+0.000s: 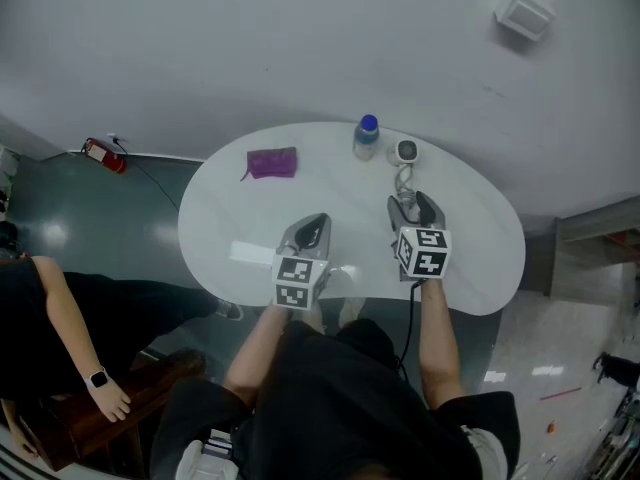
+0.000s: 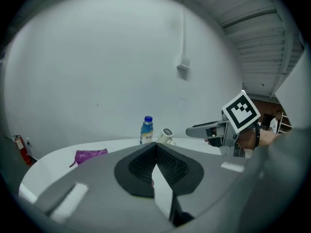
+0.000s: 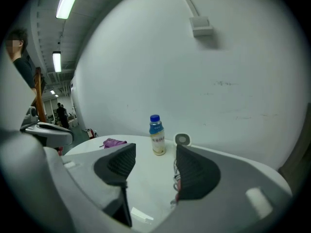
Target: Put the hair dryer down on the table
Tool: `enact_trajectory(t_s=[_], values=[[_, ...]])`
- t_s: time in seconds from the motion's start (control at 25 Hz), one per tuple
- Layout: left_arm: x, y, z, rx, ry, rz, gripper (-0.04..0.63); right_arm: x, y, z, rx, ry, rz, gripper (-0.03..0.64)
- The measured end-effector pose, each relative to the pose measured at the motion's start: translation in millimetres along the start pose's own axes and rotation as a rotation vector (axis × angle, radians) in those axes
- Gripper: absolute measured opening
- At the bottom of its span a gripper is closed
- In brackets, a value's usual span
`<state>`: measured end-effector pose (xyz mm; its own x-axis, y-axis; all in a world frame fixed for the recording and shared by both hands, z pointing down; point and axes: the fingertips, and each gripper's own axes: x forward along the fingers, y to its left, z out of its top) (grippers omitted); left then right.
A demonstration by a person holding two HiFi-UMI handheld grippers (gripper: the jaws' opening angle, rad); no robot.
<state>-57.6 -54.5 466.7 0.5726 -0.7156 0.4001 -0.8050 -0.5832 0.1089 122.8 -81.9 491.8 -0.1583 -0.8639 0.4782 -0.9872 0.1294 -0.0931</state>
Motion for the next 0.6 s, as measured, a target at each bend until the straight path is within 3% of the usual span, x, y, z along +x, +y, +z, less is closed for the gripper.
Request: enact_trajectory(t_s=[0.6], values=[[-65.3,-5.7,35.5,0.069,-0.119,-0.033,0.006,-98.5,59.8,43.3,-0.034,-0.243,-0.050,0.100]])
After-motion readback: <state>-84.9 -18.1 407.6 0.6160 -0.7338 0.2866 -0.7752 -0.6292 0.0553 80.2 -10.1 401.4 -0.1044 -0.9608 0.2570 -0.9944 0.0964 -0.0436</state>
